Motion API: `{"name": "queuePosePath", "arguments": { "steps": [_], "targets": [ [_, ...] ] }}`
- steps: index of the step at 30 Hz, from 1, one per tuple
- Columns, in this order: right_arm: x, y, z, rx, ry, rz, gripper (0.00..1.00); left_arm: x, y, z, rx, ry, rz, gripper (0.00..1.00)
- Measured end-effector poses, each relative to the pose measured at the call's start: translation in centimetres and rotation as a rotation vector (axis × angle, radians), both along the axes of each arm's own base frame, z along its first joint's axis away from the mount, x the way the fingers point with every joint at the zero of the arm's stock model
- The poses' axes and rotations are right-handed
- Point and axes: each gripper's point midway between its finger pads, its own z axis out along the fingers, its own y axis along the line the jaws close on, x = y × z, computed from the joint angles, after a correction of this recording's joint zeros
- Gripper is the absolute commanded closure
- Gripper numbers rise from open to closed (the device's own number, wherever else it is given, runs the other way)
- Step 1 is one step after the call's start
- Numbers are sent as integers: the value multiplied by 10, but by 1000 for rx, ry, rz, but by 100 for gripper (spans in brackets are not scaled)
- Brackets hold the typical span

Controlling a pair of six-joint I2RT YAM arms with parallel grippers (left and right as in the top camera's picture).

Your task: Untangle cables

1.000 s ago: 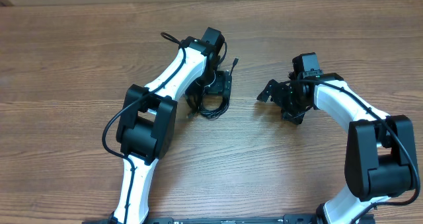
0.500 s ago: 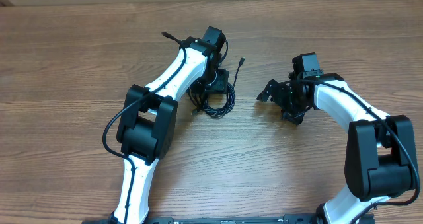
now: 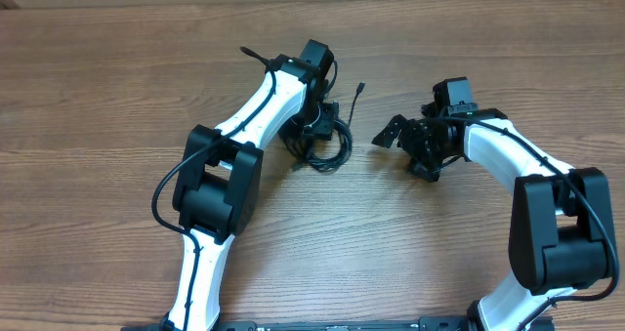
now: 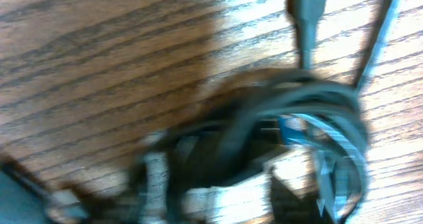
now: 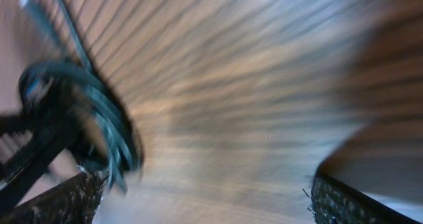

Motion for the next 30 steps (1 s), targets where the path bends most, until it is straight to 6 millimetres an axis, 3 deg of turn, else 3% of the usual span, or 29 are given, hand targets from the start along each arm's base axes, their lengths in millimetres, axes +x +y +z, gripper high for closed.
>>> {"name": "queuePosePath", "arguments": {
  "steps": [4,8,10,11,12,14,16,19,22,30],
  "targets": [
    [-8,18,7,88,12,50,0,0,-1,0,-2,-3,-5,30],
    [-18,45,10,120,6,127,0,-1,-3,0,-14,2,-12,50],
    [-23,59,10,120,9,150,0,-1,-4,1,-22,5,-22,41],
    [-27,64,9,107,32,133,0,-2,-4,1,-24,4,-37,24],
    [-30,69,6,90,56,112,0,-2,-5,1,-29,5,-49,18],
    [-29,72,2,54,74,66,3,-5,-5,1,-31,13,-74,17],
    [-27,74,-2,18,69,34,22,-13,-2,1,-21,39,-101,15],
    [-25,76,-7,-45,59,-3,38,-16,3,3,-16,59,-128,13],
    [-25,78,-11,-98,58,-55,44,-12,8,8,-27,59,-130,16],
    [-12,97,-10,-140,-20,-159,44,-6,18,19,-113,74,-159,19]
  ]
}}
